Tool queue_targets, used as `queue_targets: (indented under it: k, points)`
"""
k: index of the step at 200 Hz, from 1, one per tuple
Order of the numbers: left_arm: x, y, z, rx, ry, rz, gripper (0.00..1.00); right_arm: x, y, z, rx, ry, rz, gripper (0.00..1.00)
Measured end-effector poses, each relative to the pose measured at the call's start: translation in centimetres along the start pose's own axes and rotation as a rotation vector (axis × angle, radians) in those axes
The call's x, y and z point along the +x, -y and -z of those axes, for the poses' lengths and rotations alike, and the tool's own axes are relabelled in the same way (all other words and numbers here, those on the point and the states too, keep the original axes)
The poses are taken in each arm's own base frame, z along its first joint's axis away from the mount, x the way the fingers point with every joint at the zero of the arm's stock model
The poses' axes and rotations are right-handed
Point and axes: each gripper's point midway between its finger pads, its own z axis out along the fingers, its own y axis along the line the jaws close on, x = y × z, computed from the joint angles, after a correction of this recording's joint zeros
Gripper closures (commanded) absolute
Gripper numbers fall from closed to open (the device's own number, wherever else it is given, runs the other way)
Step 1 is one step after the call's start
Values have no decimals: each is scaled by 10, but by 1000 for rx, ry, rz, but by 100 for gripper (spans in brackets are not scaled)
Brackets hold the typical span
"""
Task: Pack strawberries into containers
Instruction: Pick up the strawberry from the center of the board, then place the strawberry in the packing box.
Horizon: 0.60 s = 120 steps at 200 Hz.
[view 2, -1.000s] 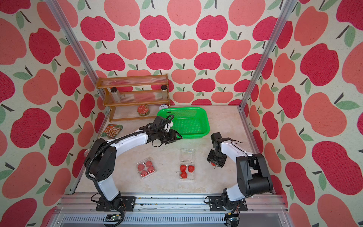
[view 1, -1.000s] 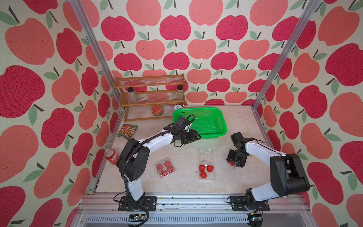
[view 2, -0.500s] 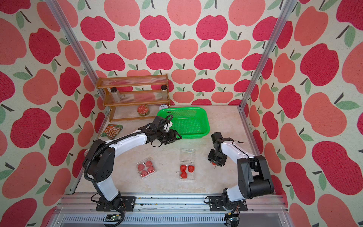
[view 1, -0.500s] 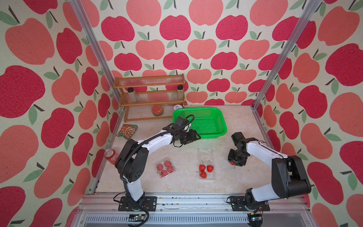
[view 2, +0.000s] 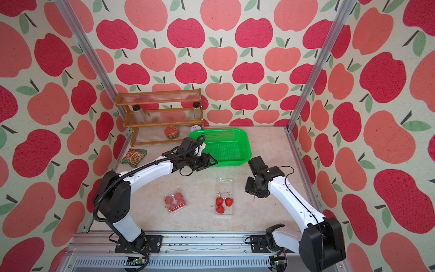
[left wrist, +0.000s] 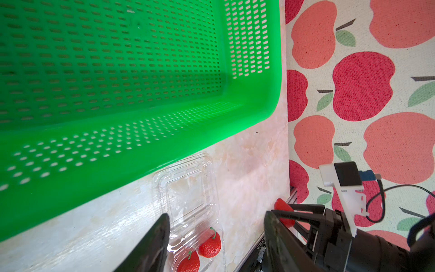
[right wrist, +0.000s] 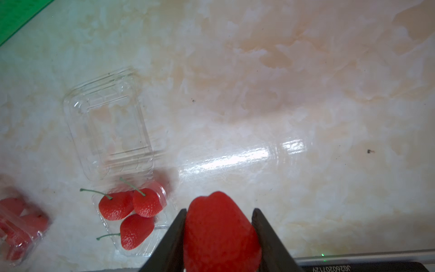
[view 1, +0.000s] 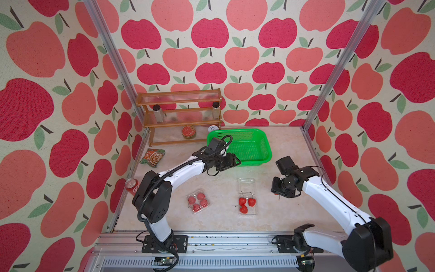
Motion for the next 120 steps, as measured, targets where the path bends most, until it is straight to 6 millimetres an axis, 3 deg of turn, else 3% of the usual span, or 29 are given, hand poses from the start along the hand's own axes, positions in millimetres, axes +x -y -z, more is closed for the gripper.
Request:
queue_targets:
  k: [53, 120]
  points:
    - [9, 7, 9, -42, 29, -24, 38, 48, -38, -4, -12, -72, 197, 57]
    - [27, 13, 13, -94, 50, -26, 38, 63, -74, -38, -23, -121, 298, 57]
